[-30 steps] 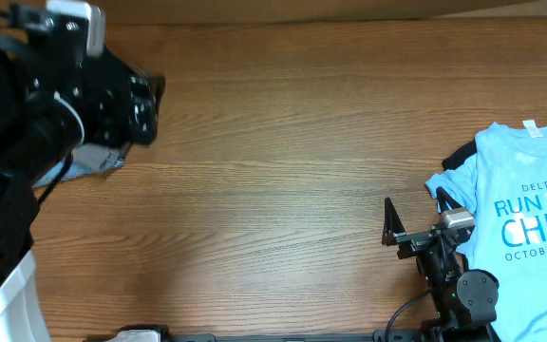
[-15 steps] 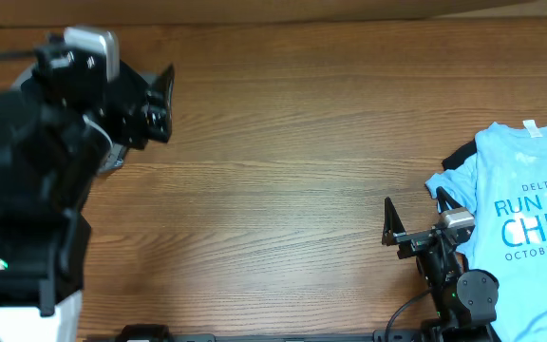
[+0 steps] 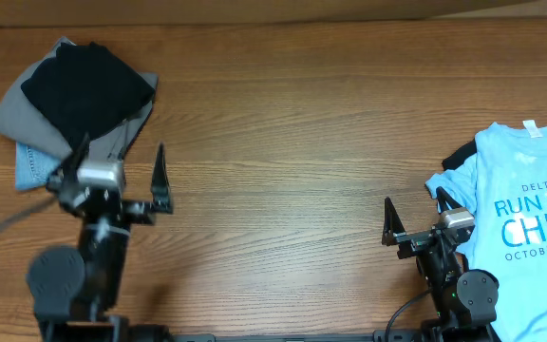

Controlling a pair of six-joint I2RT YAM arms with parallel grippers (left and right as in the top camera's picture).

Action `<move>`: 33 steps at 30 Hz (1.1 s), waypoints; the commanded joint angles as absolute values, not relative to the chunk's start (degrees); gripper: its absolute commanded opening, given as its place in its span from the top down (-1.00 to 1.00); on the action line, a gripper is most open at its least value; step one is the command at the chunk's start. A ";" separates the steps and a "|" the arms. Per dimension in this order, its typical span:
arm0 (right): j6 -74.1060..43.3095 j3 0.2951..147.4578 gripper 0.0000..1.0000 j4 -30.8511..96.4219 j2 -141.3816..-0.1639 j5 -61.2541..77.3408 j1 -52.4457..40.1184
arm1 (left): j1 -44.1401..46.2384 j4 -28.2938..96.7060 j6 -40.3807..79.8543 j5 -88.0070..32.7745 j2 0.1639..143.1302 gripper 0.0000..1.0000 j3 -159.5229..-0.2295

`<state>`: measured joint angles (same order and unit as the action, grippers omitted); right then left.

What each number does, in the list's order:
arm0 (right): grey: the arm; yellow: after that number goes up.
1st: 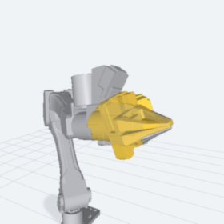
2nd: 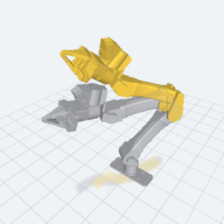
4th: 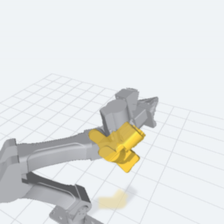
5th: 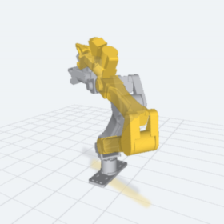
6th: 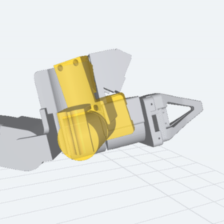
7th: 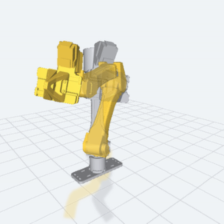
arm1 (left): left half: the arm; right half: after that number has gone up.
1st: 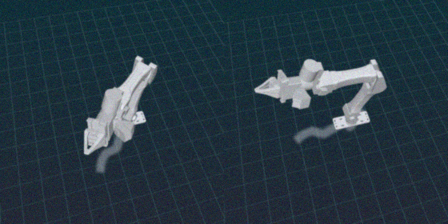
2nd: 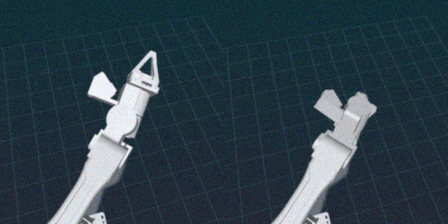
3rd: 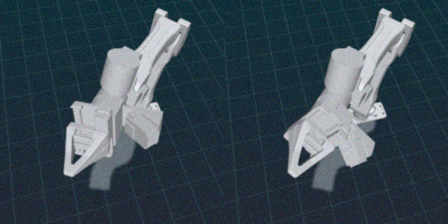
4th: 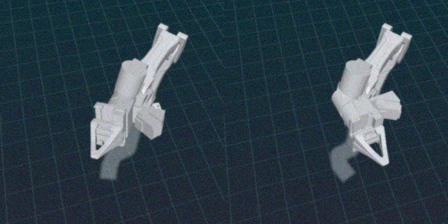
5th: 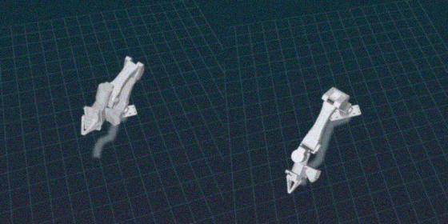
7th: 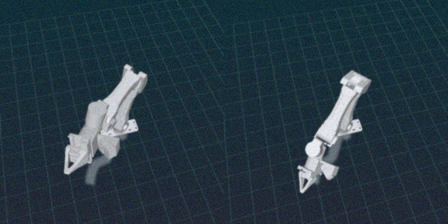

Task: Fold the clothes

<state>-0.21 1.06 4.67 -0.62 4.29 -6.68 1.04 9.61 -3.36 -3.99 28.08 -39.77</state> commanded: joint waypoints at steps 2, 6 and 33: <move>-0.16 0.45 -1.00 4.38 -0.16 4.62 -6.31 | -0.23 5.54 -4.27 -2.37 19.86 -1.00 -29.32; -0.16 0.45 -1.00 4.38 -0.16 4.62 -6.31 | -0.78 -0.58 -4.27 -2.35 10.87 -1.00 -20.49; -0.19 0.45 -1.00 4.38 -0.16 4.62 -6.31 | -0.34 3.07 -4.27 -2.15 0.21 -1.00 -0.27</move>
<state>-0.23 1.06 4.67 -0.62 4.49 -6.63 -0.40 -0.58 -3.38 -2.81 0.84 -0.47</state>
